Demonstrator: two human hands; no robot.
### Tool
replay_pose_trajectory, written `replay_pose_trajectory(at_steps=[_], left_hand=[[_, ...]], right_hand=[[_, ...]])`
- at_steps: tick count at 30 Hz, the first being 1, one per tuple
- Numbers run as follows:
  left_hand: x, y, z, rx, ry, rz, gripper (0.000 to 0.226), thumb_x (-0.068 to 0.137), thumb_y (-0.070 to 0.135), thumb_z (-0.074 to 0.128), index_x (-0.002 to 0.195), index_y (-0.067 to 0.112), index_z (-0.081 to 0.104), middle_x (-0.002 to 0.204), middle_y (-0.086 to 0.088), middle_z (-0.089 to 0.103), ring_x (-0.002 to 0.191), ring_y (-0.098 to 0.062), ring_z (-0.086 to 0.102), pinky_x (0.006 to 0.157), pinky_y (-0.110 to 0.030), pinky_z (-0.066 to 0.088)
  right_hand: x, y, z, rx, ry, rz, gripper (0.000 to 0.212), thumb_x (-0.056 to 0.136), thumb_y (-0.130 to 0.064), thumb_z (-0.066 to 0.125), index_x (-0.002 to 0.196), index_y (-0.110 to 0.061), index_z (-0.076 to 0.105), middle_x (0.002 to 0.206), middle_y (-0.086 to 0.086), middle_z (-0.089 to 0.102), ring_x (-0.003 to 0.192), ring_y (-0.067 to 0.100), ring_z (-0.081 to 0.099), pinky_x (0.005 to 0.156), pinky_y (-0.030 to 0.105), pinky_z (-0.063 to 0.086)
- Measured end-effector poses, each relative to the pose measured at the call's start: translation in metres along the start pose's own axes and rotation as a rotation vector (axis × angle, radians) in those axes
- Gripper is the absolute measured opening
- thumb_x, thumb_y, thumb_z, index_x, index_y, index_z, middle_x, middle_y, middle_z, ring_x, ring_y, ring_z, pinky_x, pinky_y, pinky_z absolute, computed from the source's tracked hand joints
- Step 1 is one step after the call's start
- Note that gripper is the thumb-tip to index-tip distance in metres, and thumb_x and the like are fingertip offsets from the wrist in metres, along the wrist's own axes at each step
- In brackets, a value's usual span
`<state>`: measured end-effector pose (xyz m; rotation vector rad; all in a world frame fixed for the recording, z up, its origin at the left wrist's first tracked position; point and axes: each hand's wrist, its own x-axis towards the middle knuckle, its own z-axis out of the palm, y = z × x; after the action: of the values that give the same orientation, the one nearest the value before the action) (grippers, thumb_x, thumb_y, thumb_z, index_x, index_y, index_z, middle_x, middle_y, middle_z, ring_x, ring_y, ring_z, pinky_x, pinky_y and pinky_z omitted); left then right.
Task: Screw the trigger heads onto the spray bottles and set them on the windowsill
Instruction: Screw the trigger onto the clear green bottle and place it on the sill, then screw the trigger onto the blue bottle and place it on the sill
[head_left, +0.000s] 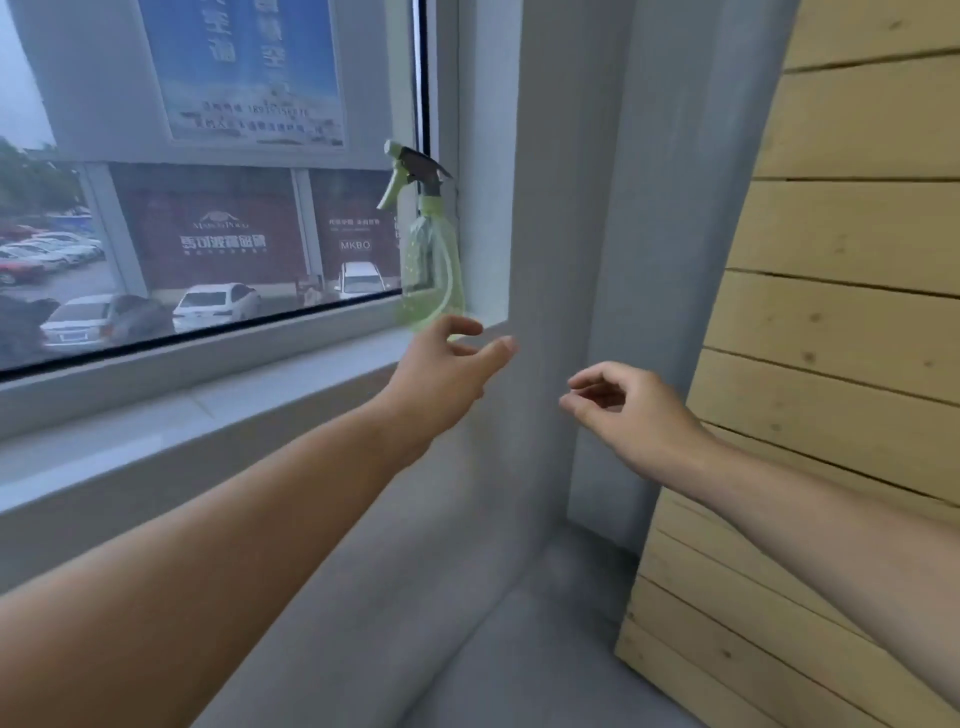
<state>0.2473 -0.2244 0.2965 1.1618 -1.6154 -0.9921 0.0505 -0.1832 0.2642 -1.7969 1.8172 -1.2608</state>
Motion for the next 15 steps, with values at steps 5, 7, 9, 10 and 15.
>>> replay_pose_trajectory(at_steps=[5,7,9,10,15], left_hand=[[-0.063,-0.044,0.080,0.115,-0.344,-0.119,0.048,0.087,0.040,0.078,0.125,0.016,0.063,0.102,-0.008,0.074,0.099,-0.026,0.074,0.097,-0.049,0.060],[-0.081,-0.069,0.108,0.168,-0.447,-0.188,0.051,0.085,0.041,0.080,0.125,0.015,0.064,0.098,-0.004,0.071,0.090,-0.020,0.071,0.094,-0.044,0.060],[-0.098,-0.094,0.138,0.203,-0.536,-0.265,0.049,0.084,0.044,0.080,0.122,0.018,0.063,0.102,-0.006,0.072,0.092,-0.020,0.070,0.094,-0.042,0.060],[-0.107,-0.109,0.155,0.206,-0.578,-0.310,0.048,0.084,0.044,0.079,0.121,0.019,0.062,0.102,-0.007,0.072,0.093,-0.022,0.070,0.096,-0.045,0.060],[-0.158,-0.185,0.225,0.225,-0.733,-0.538,0.051,0.090,0.038,0.075,0.127,0.009,0.058,0.109,-0.010,0.064,0.104,-0.026,0.068,0.098,-0.043,0.057]], right_hand=[[-0.110,0.078,-0.032,-0.135,-0.170,0.191,0.017,0.086,-0.034,0.070,0.097,-0.021,0.071,0.090,-0.008,0.072,0.085,0.008,0.066,0.079,0.025,0.051],[-0.145,0.114,-0.038,-0.168,-0.223,0.288,0.017,0.086,-0.033,0.070,0.097,-0.020,0.071,0.091,-0.007,0.072,0.086,0.010,0.066,0.080,0.024,0.050],[-0.176,0.155,-0.044,-0.192,-0.243,0.391,0.018,0.085,-0.035,0.071,0.094,-0.020,0.072,0.089,-0.006,0.073,0.086,0.013,0.067,0.081,0.027,0.050],[-0.193,0.177,-0.045,-0.202,-0.251,0.445,0.018,0.084,-0.036,0.072,0.091,-0.020,0.072,0.088,-0.005,0.073,0.086,0.015,0.067,0.082,0.029,0.051],[-0.251,0.269,-0.035,-0.177,-0.307,0.697,0.016,0.083,-0.036,0.071,0.079,-0.021,0.067,0.076,-0.004,0.069,0.075,0.019,0.065,0.067,0.029,0.048]])
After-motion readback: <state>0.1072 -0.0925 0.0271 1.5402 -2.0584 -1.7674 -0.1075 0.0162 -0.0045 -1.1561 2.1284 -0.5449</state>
